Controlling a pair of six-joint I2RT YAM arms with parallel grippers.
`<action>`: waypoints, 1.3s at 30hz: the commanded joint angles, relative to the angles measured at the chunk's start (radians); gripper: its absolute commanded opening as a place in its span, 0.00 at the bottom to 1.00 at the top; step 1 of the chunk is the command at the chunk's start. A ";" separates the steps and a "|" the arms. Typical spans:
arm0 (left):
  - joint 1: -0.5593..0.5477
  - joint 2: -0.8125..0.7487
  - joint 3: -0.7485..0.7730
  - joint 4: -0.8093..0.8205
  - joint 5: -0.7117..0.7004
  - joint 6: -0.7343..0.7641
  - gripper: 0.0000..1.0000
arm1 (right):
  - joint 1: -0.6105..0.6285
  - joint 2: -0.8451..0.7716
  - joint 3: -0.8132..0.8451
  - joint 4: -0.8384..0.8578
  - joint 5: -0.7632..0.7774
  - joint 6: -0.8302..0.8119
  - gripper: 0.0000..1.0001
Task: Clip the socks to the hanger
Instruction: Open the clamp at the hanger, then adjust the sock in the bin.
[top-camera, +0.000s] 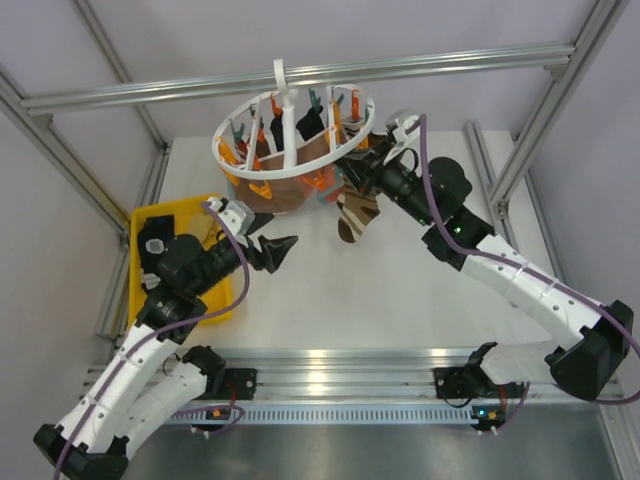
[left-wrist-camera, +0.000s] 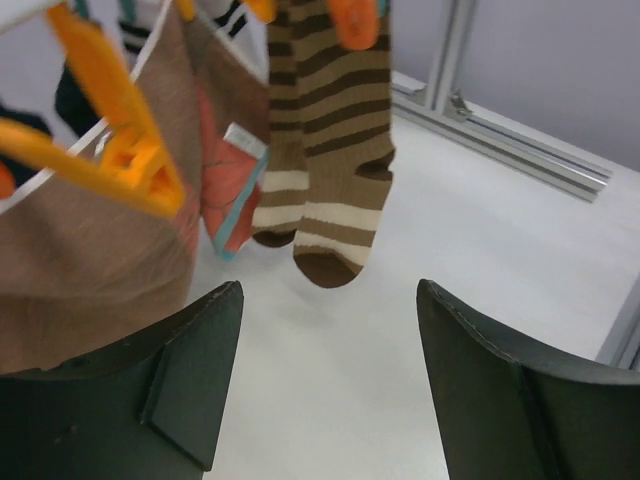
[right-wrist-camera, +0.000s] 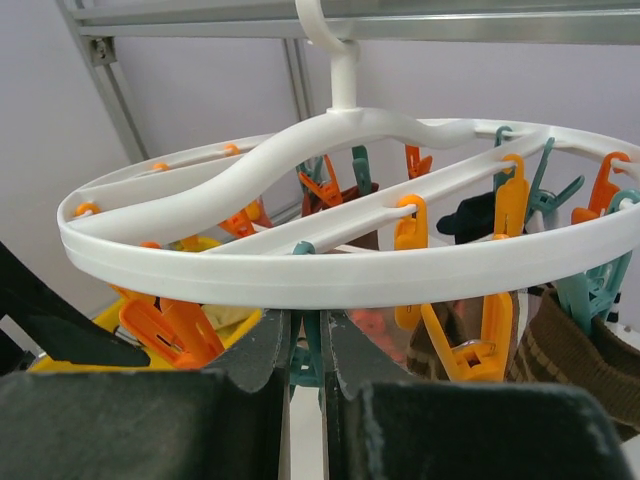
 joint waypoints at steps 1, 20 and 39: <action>-0.001 -0.058 0.028 -0.094 -0.243 -0.150 0.75 | -0.012 -0.001 0.033 -0.080 -0.041 0.091 0.00; 0.448 -0.059 0.247 -0.821 -0.580 -0.615 0.63 | -0.019 0.004 0.047 -0.120 -0.034 0.132 0.00; 0.949 0.802 0.376 -0.507 0.183 0.101 0.61 | -0.028 0.021 0.058 -0.123 -0.050 0.115 0.00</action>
